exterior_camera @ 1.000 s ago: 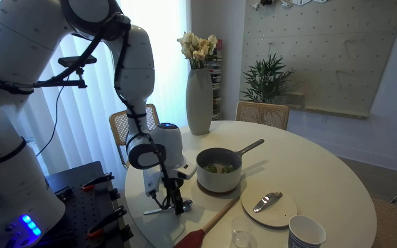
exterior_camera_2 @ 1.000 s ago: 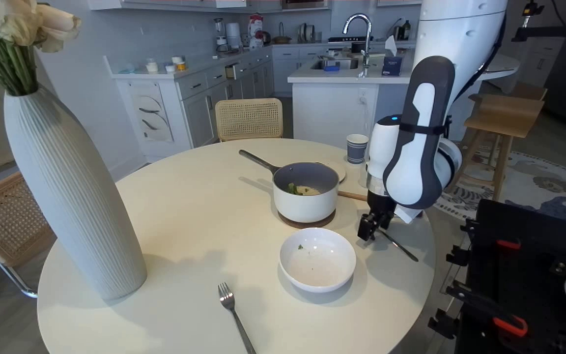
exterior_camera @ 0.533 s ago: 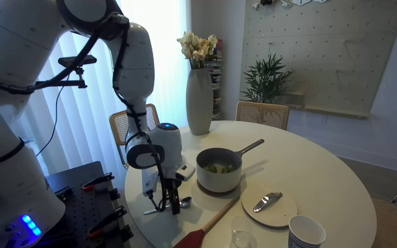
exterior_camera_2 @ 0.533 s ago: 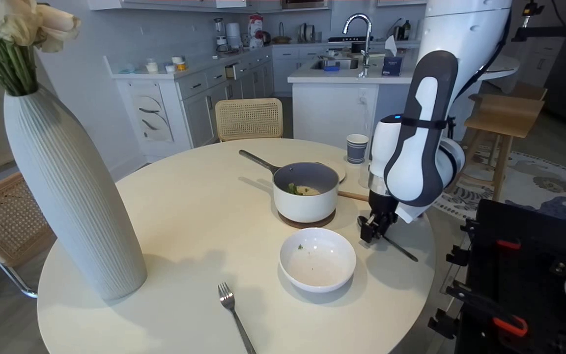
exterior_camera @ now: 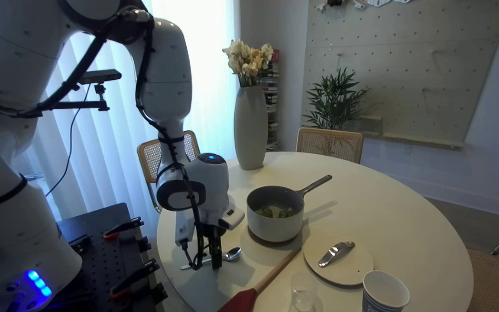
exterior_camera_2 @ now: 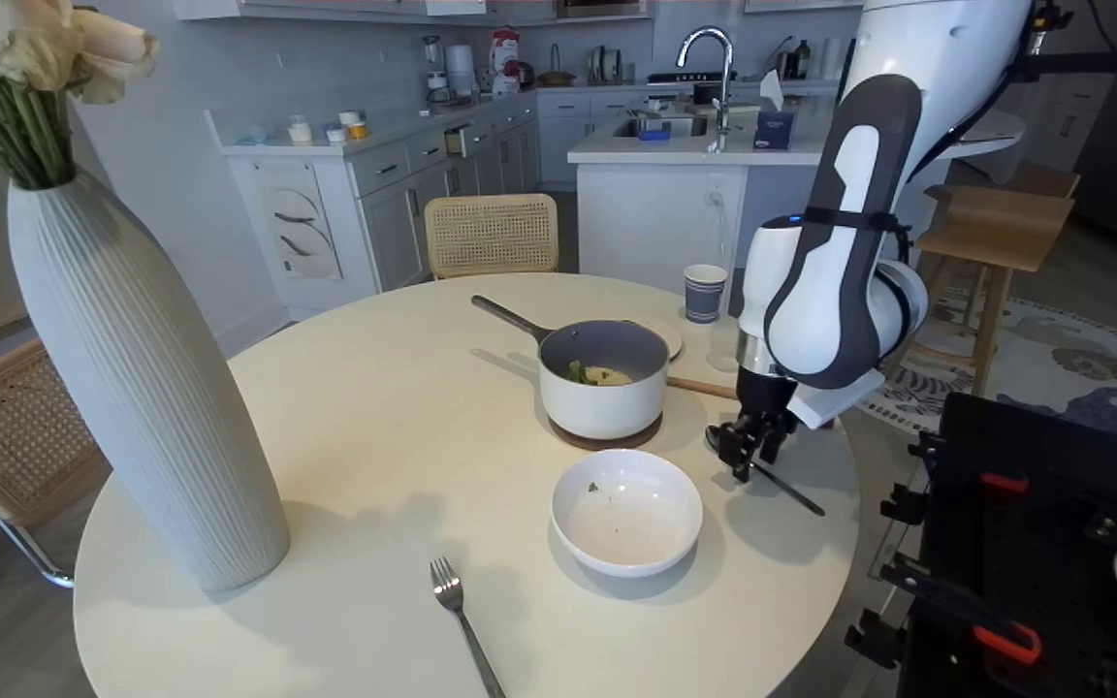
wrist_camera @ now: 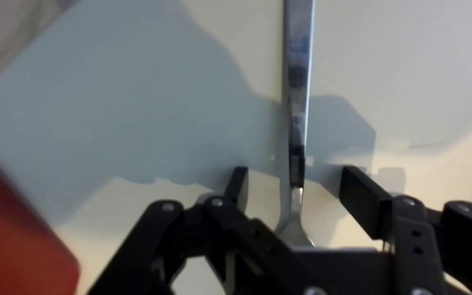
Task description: Move the blue cup to the right, move the silver fork and spoon to the left, move the blue cup to the left
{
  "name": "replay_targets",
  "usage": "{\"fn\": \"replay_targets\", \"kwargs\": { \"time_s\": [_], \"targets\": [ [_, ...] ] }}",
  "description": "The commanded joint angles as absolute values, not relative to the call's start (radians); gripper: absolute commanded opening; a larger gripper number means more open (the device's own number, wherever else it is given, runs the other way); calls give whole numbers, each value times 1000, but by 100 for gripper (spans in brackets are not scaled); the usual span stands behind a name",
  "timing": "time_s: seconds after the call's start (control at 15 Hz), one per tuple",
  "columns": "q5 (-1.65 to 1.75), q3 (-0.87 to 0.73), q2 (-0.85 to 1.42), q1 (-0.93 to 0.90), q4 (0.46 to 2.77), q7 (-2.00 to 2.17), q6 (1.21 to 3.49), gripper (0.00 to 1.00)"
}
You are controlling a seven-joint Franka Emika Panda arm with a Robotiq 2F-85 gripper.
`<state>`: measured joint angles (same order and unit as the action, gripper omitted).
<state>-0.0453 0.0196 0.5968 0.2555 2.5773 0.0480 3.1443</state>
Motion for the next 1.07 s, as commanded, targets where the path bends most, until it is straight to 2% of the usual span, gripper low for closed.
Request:
{"fn": "replay_targets", "kwargs": {
  "time_s": [0.0, 0.27, 0.33, 0.67, 1.0],
  "targets": [
    [-65, 44, 552, 286, 2601, 40, 3098, 33],
    [-69, 51, 537, 293, 2599, 38, 3080, 3],
    [-68, 50, 536, 291, 2599, 38, 3080, 0],
    [-66, 61, 512, 295, 2596, 31, 3056, 2],
    [-73, 112, 397, 334, 2585, -12, 2952, 2]
  ]
}}
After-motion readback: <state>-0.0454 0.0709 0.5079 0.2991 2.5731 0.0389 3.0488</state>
